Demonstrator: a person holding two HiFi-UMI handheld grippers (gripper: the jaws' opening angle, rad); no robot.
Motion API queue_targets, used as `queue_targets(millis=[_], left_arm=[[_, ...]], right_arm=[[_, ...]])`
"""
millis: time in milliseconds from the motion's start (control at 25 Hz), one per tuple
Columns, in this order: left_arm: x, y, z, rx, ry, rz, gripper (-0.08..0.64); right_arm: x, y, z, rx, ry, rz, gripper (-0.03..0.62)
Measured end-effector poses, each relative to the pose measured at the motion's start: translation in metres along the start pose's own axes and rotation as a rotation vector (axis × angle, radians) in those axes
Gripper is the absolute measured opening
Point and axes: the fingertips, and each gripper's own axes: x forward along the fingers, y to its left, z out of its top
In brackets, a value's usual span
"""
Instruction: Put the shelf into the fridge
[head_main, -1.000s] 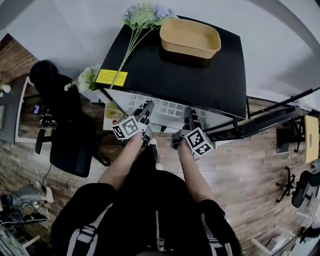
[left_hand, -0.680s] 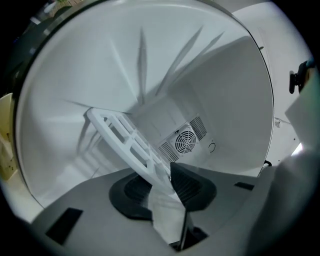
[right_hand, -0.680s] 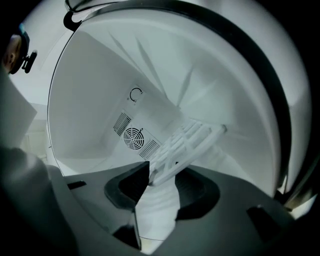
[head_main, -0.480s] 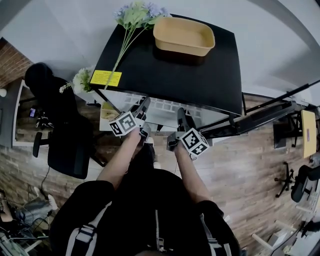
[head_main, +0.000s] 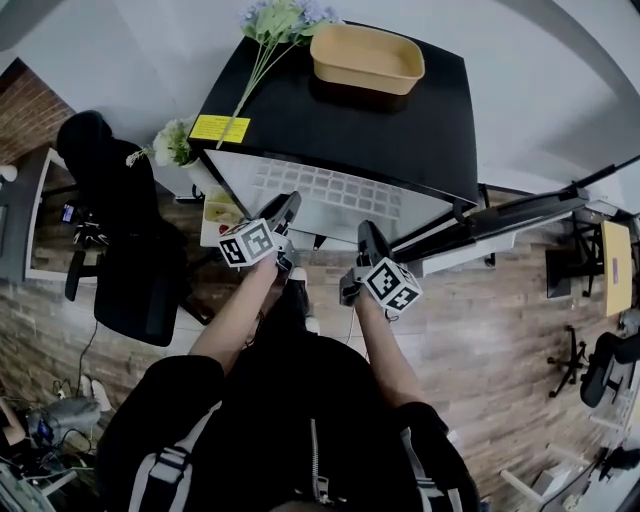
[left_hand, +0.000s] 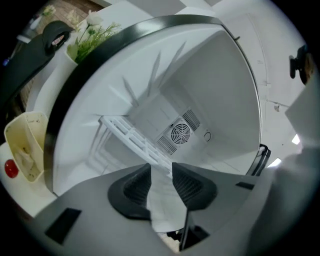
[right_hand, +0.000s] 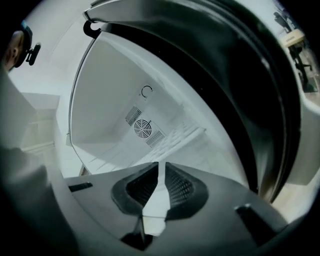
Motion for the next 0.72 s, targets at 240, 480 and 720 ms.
queue_targets(millis=[240, 480, 720], left_arm=[[-0.034, -0.023, -0.006, 0.241, 0.022, 0.003, 0.046], [-0.065, -0.044, 0.002, 0.472, 0.024, 0.014, 0.040], [-0.087, -0.055, 0.007, 0.529, 0.006, 0.009, 0.040]], right_arm=[[-0.023, -0.002, -0.004, -0.128, 0.032, -0.034, 0.006], [-0.044, 0.027, 0.003, -0.397, 0.030, 0.023, 0.006], [-0.059, 0.036, -0.007, -0.473, 0.031, 0.054, 0.006]])
